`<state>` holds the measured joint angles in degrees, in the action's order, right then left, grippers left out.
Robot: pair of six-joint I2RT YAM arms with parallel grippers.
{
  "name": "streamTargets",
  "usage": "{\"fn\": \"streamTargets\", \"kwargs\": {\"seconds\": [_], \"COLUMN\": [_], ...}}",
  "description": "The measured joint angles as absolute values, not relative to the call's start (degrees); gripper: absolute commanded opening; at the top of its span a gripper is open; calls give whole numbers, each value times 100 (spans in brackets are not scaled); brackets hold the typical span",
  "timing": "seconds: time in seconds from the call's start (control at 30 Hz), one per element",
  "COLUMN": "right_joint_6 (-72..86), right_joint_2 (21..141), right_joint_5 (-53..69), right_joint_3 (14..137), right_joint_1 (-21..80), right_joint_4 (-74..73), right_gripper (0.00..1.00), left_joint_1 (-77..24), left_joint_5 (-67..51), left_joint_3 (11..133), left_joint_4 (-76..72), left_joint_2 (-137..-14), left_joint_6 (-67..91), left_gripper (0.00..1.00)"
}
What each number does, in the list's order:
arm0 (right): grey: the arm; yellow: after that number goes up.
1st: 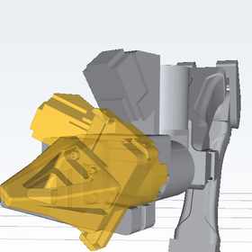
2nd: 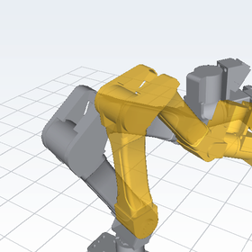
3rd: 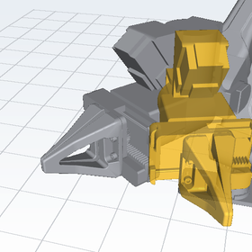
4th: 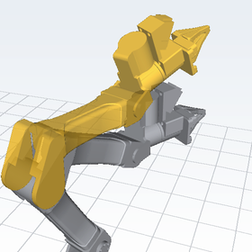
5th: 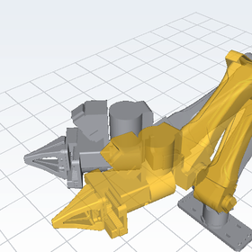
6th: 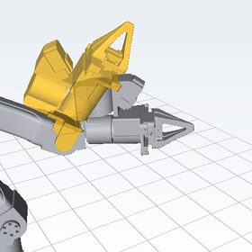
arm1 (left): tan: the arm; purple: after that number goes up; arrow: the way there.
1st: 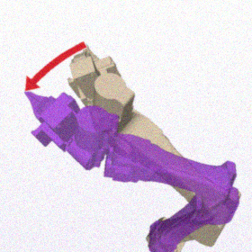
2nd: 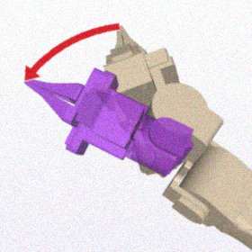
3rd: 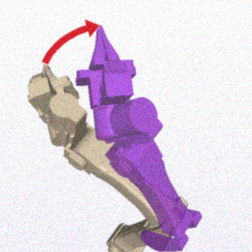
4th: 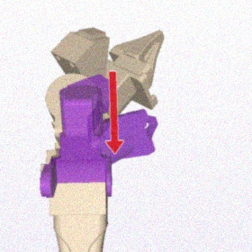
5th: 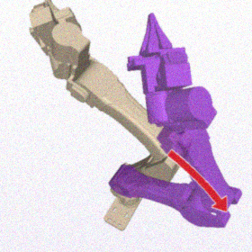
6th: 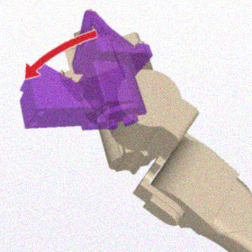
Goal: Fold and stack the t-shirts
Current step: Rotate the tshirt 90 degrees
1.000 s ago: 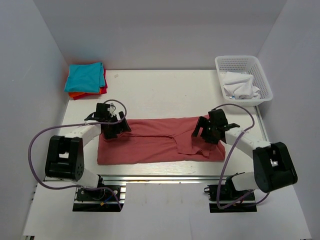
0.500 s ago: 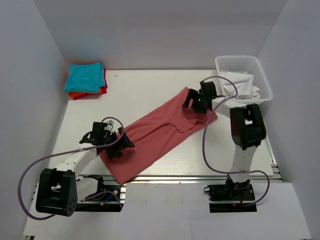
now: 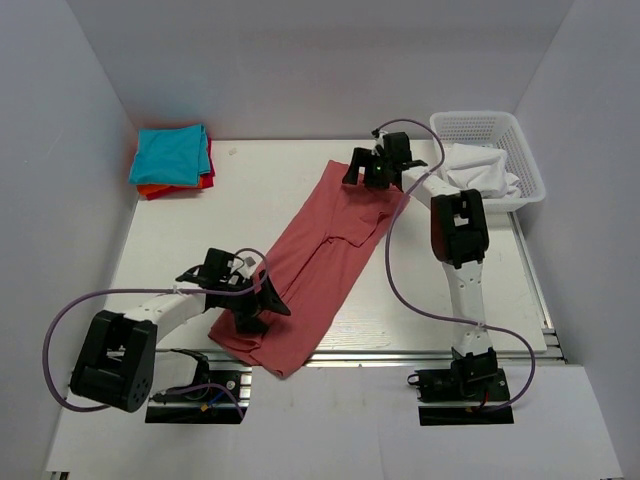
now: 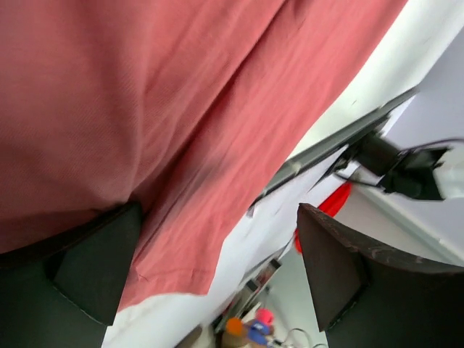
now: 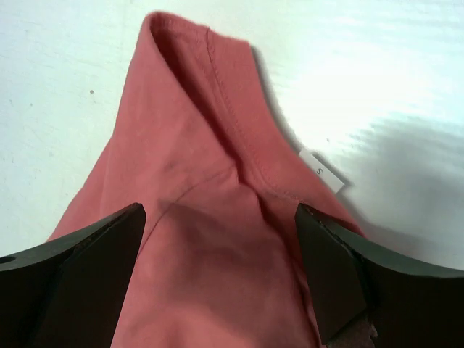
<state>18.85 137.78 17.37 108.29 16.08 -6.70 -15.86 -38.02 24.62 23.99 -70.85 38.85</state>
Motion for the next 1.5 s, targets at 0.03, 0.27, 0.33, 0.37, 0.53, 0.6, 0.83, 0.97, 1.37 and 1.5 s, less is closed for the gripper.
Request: {"fn": "streamTargets", "kwargs": {"seconds": [0.03, 0.27, 0.33, 0.37, 0.53, 0.6, 0.83, 0.97, 1.37, 1.5], "right_joint_6": [1844, 1472, 1367, 1315, 1288, 1350, 1828, 2110, 2536, 2580], "right_joint_2": [13889, 13948, 13841, 13756, 12910, 12446, 10643, 10230, 10803, 11327], "right_joint_5": [1737, 1509, 1341, 1225, 593, 294, -58, 250, 709, 781], "right_joint_3": [11028, 11354, 11354, 11351, 10973, 10689, 8180, 6744, 6768, 7461], "right_joint_1": [1616, 1791, 1861, 1909, 2224, 2418, 3251, 3546, 3081, 2687], "right_joint_4": [-742, -1114, -1297, -1376, -1605, -1678, -1361, -1264, -1087, -1179], "right_gripper": [90, 90, 90, 90, 90, 90, 90, 90, 90, 90], "left_joint_1": [-1669, -2147, -2220, -2235, -2235, -2220, -2174, -2158, -2141, -2121], "left_joint_5": [-3791, -3284, -2987, -2751, -1796, -1492, -574, -351, -148, -93], "left_joint_3": [2526, 3380, 3938, 4224, 4956, 4954, 4954, 4954, 4954, 4954], "left_joint_4": [2510, 3483, 3712, 3793, 3798, 3765, 3771, 3699, 3601, 3603], "left_joint_2": [-7116, -7008, -6884, -6812, -6351, -6204, -6311, -6477, -6827, -6831], "left_joint_6": [3865, 3251, 3009, 2910, 2655, 2639, 2720, 2805, 2921, 2934], "left_gripper": [100, 100, 100, 100, 100, 100, 100, 100, 100, 100]}}
